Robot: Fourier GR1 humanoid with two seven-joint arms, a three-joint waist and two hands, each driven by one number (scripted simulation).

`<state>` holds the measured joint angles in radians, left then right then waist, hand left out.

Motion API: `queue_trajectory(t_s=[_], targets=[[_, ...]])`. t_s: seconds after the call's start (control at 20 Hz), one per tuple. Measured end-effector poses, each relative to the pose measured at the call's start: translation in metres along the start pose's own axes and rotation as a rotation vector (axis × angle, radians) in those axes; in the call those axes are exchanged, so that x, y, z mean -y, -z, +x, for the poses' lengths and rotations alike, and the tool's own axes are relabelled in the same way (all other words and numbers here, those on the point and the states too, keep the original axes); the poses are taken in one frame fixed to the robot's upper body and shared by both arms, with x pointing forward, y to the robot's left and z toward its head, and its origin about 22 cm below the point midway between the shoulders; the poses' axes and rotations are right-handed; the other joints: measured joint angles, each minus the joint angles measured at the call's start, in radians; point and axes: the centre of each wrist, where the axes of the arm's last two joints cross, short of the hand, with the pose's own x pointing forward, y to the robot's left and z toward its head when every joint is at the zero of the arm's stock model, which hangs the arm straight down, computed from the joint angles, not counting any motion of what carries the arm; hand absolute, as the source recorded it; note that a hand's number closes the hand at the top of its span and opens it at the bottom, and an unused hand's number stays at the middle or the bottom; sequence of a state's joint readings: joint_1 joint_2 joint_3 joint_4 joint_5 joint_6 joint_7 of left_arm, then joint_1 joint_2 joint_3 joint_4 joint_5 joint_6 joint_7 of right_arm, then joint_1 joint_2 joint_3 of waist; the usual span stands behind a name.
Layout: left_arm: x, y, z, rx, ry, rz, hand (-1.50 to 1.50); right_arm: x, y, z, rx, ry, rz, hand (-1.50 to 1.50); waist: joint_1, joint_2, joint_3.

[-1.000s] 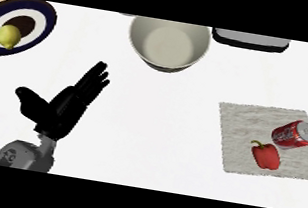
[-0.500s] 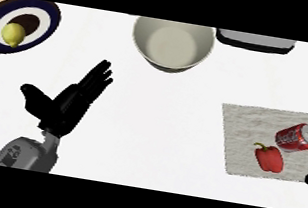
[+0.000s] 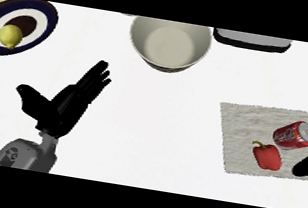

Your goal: Pick the can from the placemat and place it in the bowl

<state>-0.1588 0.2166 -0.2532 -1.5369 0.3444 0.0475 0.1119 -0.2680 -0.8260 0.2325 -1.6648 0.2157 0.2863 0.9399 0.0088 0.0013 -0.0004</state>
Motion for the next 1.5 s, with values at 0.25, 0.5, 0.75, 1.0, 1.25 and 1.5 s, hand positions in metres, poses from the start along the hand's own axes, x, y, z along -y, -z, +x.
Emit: queue_trajectory(t_s=[0.25,0.5,0.75,1.0,1.25,1.5], targets=[[0.002,-0.005,-0.007,0.001,-0.003,0.005,0.0,-0.01,0.01,-0.002,-0.019,-0.026,0.036,-1.5,-0.004,-0.001,0.0],[0.003,-0.001,-0.007,-0.002,-0.004,0.014,0.0,-0.019,0.022,-0.003,-0.02,-0.052,0.044,-1.5,-0.006,-0.001,0.0],[0.007,0.002,-0.007,-0.005,0.0,0.01,0.0,-0.029,0.033,0.002,-0.032,-0.069,0.036,-1.5,-0.006,-0.001,0.0],[0.004,-0.001,-0.003,0.003,0.003,0.014,0.0,-0.042,0.04,0.001,-0.045,-0.067,0.027,-1.5,-0.006,-0.001,0.001],[0.001,-0.003,-0.005,-0.003,0.002,0.011,0.0,-0.05,0.041,-0.008,-0.051,-0.061,0.013,-1.5,-0.008,-0.002,0.0],[-0.002,-0.004,-0.006,0.002,-0.007,0.007,0.0,-0.055,0.055,-0.008,-0.056,-0.052,0.004,-1.5,-0.007,-0.002,-0.001]])
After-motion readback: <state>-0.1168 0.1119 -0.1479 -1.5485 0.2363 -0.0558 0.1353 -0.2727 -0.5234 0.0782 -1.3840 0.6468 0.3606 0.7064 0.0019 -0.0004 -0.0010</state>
